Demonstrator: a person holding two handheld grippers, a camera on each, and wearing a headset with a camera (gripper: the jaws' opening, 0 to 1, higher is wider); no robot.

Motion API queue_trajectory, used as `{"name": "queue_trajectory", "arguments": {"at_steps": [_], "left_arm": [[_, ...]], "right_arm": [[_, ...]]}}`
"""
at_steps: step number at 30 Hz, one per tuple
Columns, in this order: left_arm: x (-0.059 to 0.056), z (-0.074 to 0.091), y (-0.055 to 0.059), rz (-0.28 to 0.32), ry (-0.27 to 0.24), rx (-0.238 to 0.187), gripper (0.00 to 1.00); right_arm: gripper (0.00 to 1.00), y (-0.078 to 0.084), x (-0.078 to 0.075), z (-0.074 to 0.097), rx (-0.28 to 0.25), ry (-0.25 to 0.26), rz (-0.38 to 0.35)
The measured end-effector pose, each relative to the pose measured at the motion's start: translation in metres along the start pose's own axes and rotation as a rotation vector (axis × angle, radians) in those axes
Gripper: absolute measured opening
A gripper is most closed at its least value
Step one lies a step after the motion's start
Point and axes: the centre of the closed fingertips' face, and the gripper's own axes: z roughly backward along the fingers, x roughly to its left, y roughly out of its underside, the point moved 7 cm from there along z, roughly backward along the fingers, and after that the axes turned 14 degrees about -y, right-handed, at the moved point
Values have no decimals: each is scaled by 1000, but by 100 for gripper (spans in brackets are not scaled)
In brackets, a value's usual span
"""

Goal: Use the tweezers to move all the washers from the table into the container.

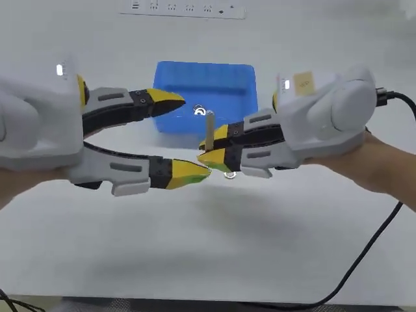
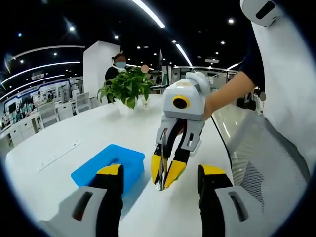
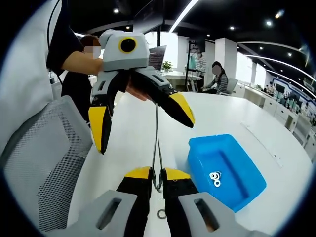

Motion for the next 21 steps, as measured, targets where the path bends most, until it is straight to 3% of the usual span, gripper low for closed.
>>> {"name": "queue_trajectory", "arguments": {"at_steps": [7,8,10,13,21], "left_arm": [[7,14,5,25,-64,4,81],[8,16,5,37,-69,-3,85],[6,20,2,116,-66,-39,93],[6,26,4,68,-89,-20,97],[12,36,13,72,-121,-5,98]], "right_arm": [[9,-21,1,7,7,5,43],[9,-25,1,8,7,6,52],[9,-30,1,9,5,6,63],[9,-39,0,10,3,8,85],[9,-59,-19,23,-48,46,107]]}}
